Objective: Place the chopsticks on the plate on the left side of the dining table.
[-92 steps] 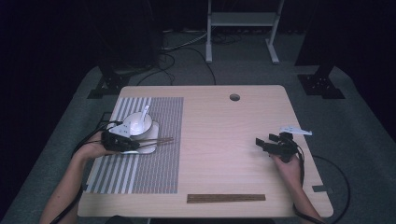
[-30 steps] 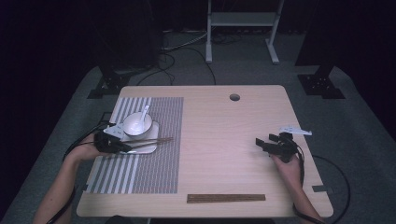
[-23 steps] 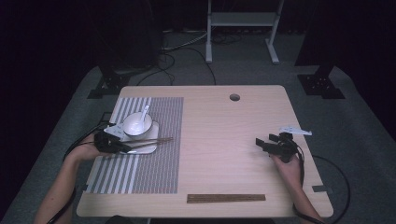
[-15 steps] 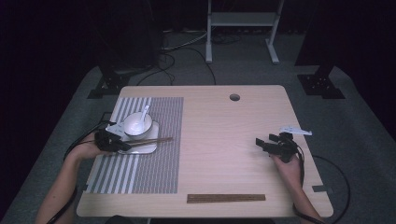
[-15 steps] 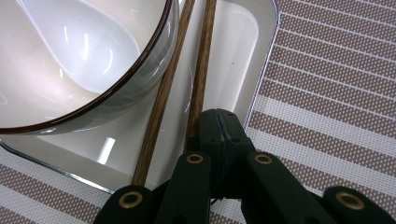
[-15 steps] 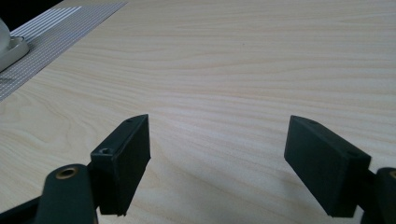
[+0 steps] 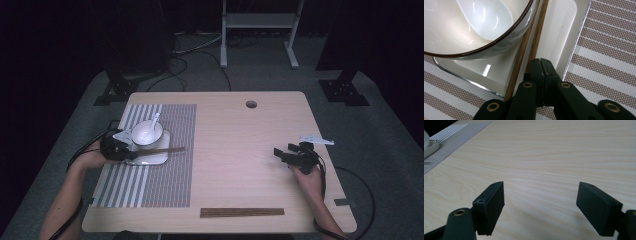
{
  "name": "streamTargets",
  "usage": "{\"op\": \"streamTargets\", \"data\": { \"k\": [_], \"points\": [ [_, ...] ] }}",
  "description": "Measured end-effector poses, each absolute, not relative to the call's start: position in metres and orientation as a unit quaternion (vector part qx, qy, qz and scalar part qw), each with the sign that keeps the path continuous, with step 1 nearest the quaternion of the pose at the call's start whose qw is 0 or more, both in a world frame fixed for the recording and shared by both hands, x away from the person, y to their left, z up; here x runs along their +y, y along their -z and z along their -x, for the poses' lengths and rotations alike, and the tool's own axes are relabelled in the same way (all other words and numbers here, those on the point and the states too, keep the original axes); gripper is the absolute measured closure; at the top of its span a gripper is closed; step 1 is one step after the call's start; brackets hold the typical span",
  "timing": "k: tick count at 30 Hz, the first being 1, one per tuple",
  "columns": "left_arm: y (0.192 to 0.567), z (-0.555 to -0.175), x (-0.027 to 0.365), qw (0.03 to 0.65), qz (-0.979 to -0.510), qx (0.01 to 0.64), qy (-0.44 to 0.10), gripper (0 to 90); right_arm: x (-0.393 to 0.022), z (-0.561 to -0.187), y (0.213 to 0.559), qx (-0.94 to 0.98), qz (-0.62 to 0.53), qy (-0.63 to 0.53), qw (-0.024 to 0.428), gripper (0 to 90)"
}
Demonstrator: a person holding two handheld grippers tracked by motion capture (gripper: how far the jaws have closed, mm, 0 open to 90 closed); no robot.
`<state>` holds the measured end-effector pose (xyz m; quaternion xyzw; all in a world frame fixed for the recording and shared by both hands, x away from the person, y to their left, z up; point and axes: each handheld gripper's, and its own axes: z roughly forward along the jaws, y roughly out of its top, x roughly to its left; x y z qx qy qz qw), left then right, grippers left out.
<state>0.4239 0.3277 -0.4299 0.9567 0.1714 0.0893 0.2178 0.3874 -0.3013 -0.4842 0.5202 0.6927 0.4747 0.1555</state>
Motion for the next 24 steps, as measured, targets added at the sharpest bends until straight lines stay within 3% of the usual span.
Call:
{"op": "streamTargets", "data": {
  "k": [24],
  "points": [
    [0.4289,-0.4265,0.3254,0.220,-0.955,0.169,-0.108,86.1,-0.3014,-0.3875,0.4842,0.692,-0.521,-0.475,0.154,21.2]
  ]
}}
